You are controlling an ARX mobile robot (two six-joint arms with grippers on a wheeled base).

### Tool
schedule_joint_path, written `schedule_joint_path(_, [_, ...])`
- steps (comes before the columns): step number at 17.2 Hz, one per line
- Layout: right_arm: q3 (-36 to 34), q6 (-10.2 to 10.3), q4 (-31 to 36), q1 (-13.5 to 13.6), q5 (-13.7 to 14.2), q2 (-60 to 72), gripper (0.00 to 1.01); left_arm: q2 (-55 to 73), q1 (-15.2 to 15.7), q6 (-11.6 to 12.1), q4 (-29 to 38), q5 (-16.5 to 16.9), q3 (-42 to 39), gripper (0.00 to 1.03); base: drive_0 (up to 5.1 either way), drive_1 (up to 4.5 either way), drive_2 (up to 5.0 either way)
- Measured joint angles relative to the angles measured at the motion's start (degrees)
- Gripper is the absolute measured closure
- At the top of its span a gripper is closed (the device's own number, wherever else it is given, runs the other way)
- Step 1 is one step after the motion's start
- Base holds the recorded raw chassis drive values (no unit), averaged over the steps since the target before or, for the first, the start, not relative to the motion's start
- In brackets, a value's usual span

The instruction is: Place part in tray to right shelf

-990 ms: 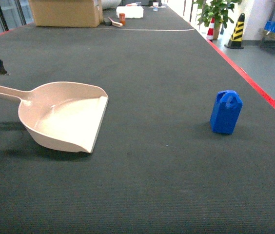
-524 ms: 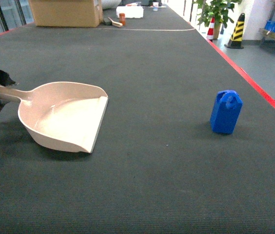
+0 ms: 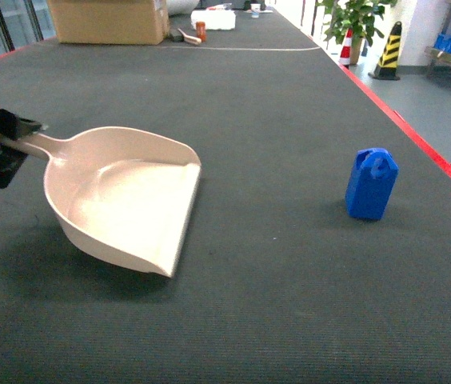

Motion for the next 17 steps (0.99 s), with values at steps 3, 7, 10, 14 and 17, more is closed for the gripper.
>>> schedule_joint_path(3, [0.00,0.00,0.00,0.00,0.00,0.00,0.03,-1.20,-1.90,-0.70,1.40,0.11,-1.97,0.82,0.0,0.00,0.0])
schedule_joint_path(7, [0.00,0.00,0.00,0.00,0.00,0.00,0.03,-2.91,-5.22,-2.29,3.02,0.50,-3.87,0.83,0.0,0.00,0.0])
schedule_joint_path(10, [0.00,0.00,-0.02,0.00,0.00,0.00,0.03,-6.16,-12.79,-5.22,4.28,0.90,-4.15,0.83,0.0,0.00,0.0])
schedule_joint_path(14, [0.02,0.00,0.00,0.00,0.00,0.00,0.03,-7.87,-18.32,-8.76,5.14,2.36,-7.04,0.83,0.0,0.00,0.0])
schedule_joint_path(17, [0.00,-0.02,0.00,0.00,0.00,0.00,0.03,-10.80,-17.99,-10.54,4.02,1.42,-9.33,0.83,0.0,0.00,0.0])
